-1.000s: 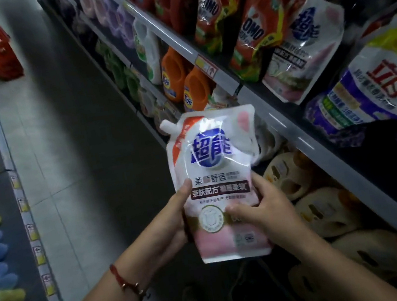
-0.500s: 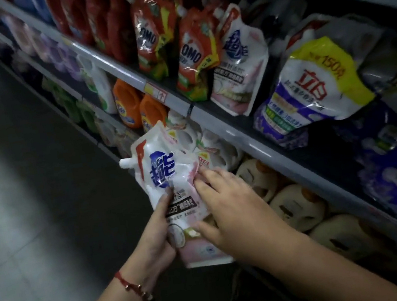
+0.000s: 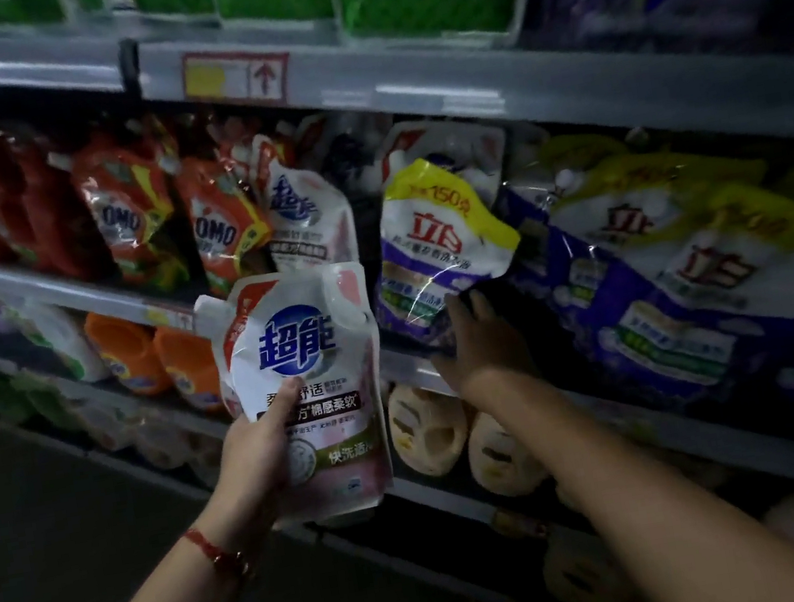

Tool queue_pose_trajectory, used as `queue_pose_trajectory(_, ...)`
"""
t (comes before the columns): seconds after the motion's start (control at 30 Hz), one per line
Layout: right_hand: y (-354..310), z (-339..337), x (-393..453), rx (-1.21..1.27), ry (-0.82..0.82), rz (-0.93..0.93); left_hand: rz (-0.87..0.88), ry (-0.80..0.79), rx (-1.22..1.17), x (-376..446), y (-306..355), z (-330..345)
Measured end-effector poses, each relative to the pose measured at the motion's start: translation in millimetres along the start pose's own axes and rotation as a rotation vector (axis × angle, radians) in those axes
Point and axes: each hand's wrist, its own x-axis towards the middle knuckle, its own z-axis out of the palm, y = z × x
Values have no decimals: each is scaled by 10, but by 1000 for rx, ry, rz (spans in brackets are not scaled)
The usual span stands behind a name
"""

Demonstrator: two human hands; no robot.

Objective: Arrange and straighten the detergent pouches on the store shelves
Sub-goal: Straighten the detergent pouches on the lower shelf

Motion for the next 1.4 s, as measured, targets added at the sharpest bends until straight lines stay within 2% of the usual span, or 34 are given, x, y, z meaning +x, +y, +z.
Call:
queue_pose_trajectory(0.13, -5, 43, 168, 188, 236, -8, 66, -25, -23, 118, 124, 163)
queue_pose_trajectory(0.2, -38, 57, 212, 264, 302, 8, 68, -33, -27, 155, 193, 206)
queue_pose_trajectory(0.4, -32, 78, 373, 910, 420, 207, 80, -90, -52, 198, 314, 225)
queue_pose_trajectory(0.57, -9, 128, 570, 1490, 426, 465, 87, -92, -54, 237, 273, 201)
queue_pose_trajectory(0.77, -109, -2, 649, 1755, 390, 595, 92, -135, -63, 220, 243, 147)
queue_pose_trajectory(0.93, 97, -127, 603, 1734, 439, 666, 126, -149, -81, 186, 251, 105)
queue_pose_trajectory(1.03, 380, -175, 506, 1722, 469, 620, 133, -159, -85, 170, 261, 88)
queue_pose_trajectory(1.13, 624, -265, 392, 2020, 379, 614, 147, -191, -95, 127, 291, 110)
queue_pose_trajectory(1.2, 575, -340, 187, 1973, 436, 626, 134, -216, -83, 117, 301, 144)
queue_pose_trajectory(1.23, 533, -371, 87, 1797, 536, 592, 128, -227, -78, 120, 304, 166)
queue_pose_trajectory(1.27, 543, -390, -36, 1673, 551, 600, 123, -237, -76, 124, 311, 192)
queue_pose_trajectory(1.33, 441, -411, -184, 1507, 478, 605, 120, -259, -61, 142, 319, 251)
queue_pose_trajectory(1.4, 270, -301, -333, 1307, 384, 508, 126, -304, -43, 134, 355, 321)
